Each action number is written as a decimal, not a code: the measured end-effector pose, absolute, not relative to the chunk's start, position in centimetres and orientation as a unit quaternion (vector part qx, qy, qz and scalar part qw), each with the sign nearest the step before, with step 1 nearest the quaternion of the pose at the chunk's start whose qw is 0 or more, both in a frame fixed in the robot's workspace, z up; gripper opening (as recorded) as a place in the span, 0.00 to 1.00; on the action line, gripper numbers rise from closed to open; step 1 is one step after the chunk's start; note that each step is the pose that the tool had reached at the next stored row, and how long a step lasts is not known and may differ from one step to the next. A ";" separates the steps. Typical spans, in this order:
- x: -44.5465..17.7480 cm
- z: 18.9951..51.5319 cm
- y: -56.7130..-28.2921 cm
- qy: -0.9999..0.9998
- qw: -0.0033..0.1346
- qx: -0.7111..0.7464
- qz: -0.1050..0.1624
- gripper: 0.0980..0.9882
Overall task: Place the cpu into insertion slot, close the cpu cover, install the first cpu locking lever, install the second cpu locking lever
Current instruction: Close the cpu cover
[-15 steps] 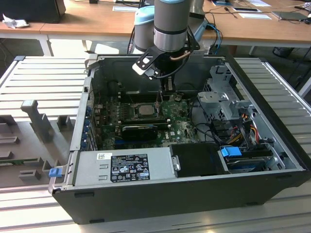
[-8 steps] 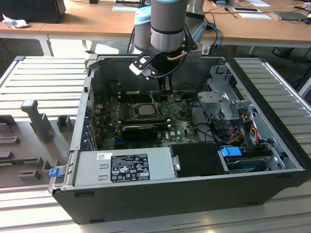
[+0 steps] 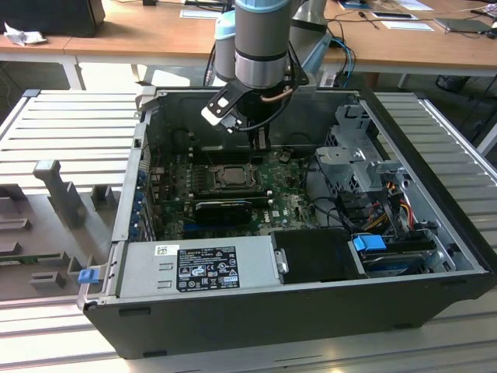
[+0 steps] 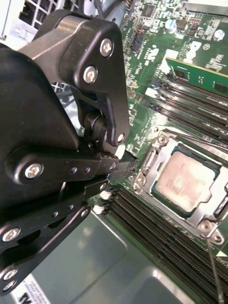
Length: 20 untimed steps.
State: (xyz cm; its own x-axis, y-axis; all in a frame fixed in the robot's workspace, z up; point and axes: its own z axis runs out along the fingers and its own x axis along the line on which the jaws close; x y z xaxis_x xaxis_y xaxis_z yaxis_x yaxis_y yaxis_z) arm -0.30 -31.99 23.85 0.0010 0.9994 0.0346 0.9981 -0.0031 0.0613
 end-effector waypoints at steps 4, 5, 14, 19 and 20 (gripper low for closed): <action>-1.1 23.2 -32.0 0.713 0.008 0.700 0.033 0.01; -1.5 23.1 -32.0 0.713 0.007 0.700 0.032 0.01; -4.3 22.8 -32.0 0.714 0.003 0.700 0.029 0.01; -4.6 22.8 -32.0 0.714 0.003 0.700 0.029 0.01; -4.6 22.8 -32.0 0.714 0.003 0.700 0.029 0.01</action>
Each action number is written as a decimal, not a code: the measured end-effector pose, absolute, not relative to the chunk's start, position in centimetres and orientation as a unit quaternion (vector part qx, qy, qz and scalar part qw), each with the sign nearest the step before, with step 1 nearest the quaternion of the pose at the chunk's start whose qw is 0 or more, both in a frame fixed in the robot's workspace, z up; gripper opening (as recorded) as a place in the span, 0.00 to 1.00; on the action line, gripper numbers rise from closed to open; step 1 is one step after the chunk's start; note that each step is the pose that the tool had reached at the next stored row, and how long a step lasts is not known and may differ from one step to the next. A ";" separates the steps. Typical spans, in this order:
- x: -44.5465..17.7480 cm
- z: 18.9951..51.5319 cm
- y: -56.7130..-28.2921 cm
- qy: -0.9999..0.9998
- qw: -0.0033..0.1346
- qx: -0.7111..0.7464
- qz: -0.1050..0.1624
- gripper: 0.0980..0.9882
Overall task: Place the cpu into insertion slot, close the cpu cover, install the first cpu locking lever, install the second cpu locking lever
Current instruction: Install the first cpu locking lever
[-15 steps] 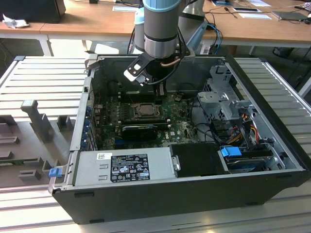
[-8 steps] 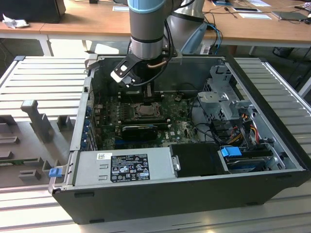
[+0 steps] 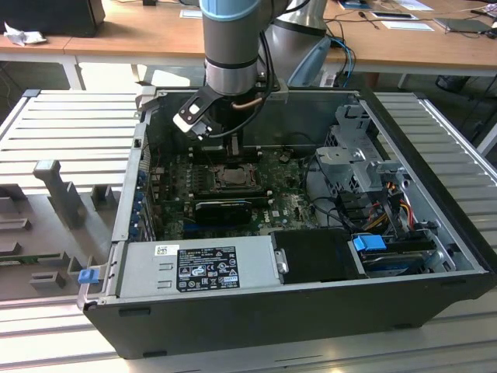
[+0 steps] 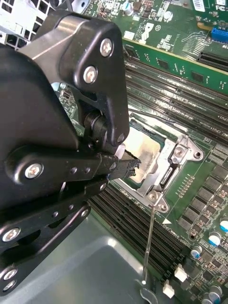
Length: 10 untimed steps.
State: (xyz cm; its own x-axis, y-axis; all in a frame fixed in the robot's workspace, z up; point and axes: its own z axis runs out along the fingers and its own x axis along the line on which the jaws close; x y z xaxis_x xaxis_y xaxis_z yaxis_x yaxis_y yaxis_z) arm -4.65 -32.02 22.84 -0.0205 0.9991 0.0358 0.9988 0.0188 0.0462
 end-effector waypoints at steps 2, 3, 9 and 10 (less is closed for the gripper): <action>-4.7 22.8 -32.0 0.714 0.003 0.700 0.029 0.01; -4.7 22.9 -32.0 0.714 0.003 0.700 0.029 0.01; -4.7 23.4 -32.0 0.714 0.004 0.700 0.029 0.01; -4.7 23.4 -32.0 0.714 0.004 0.700 0.029 0.01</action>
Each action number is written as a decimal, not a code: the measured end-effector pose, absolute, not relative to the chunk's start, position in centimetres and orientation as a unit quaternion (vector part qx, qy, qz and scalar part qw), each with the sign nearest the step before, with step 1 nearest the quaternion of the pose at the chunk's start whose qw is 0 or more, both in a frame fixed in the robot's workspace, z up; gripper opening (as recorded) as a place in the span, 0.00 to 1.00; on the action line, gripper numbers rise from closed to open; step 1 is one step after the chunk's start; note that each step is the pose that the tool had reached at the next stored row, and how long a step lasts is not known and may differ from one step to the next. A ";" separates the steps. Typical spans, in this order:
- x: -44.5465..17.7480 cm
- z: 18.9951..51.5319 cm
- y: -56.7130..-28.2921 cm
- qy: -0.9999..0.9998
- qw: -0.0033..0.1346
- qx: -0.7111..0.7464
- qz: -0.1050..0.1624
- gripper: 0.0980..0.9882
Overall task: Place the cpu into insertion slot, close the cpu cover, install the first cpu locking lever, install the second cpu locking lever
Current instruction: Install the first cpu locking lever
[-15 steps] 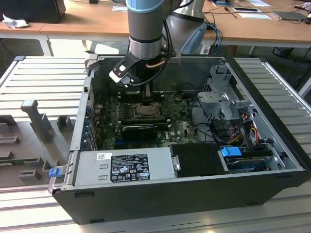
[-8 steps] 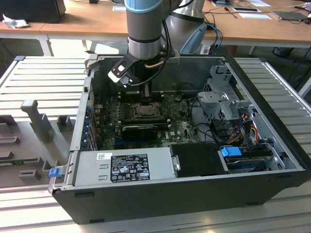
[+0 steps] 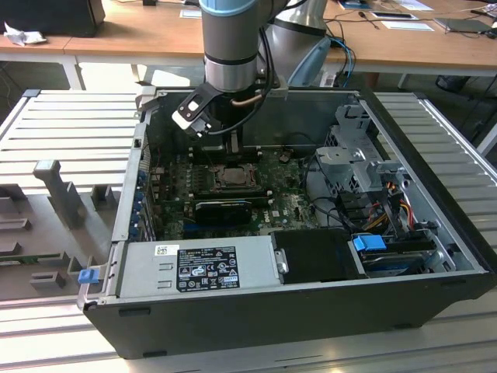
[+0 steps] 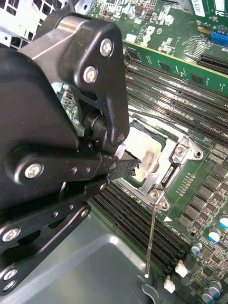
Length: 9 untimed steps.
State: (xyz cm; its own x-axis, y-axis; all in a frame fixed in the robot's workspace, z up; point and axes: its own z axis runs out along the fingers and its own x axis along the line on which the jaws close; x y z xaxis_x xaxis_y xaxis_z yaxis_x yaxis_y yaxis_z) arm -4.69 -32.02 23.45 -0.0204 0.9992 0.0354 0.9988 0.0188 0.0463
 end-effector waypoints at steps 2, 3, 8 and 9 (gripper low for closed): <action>-4.7 23.6 -32.0 0.714 0.004 0.700 0.029 0.01; -4.7 23.6 -32.0 0.714 0.004 0.700 0.029 0.01; -4.7 24.3 -32.0 0.714 0.004 0.700 0.029 0.01; -4.7 24.4 -32.0 0.714 0.004 0.700 0.029 0.01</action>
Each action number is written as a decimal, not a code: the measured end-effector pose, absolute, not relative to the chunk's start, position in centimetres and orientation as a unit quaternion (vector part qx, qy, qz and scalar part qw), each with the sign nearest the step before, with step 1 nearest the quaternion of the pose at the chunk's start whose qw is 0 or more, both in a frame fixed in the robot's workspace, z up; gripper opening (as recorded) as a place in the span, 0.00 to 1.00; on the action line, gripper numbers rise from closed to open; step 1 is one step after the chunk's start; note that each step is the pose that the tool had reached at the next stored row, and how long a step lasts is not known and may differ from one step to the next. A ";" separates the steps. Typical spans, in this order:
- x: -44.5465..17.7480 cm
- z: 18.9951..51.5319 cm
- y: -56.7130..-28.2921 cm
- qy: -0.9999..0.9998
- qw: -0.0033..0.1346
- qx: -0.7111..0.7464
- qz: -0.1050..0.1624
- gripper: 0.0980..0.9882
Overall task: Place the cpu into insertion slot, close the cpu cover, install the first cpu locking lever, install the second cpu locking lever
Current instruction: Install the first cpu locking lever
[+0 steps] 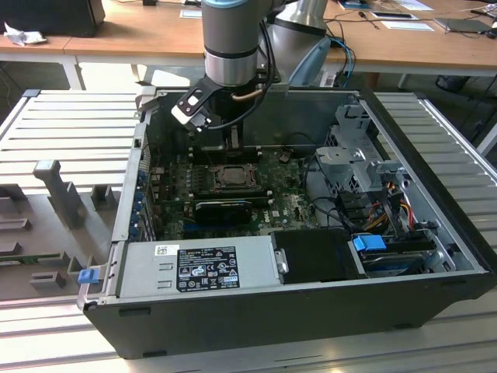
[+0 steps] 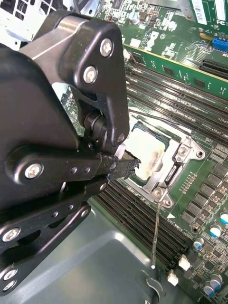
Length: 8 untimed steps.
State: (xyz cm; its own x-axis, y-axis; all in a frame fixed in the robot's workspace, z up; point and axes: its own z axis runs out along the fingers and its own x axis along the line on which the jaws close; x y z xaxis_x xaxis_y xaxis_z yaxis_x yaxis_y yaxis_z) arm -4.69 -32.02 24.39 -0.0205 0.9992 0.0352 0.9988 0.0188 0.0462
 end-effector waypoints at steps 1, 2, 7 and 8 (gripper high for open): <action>-4.7 24.5 -32.0 0.714 0.004 0.700 0.029 0.01; -4.7 24.5 -32.0 0.714 0.004 0.700 0.029 0.01; -4.7 24.7 -32.0 0.714 0.004 0.700 0.029 0.01; -4.7 24.8 -32.0 0.714 0.004 0.700 0.029 0.01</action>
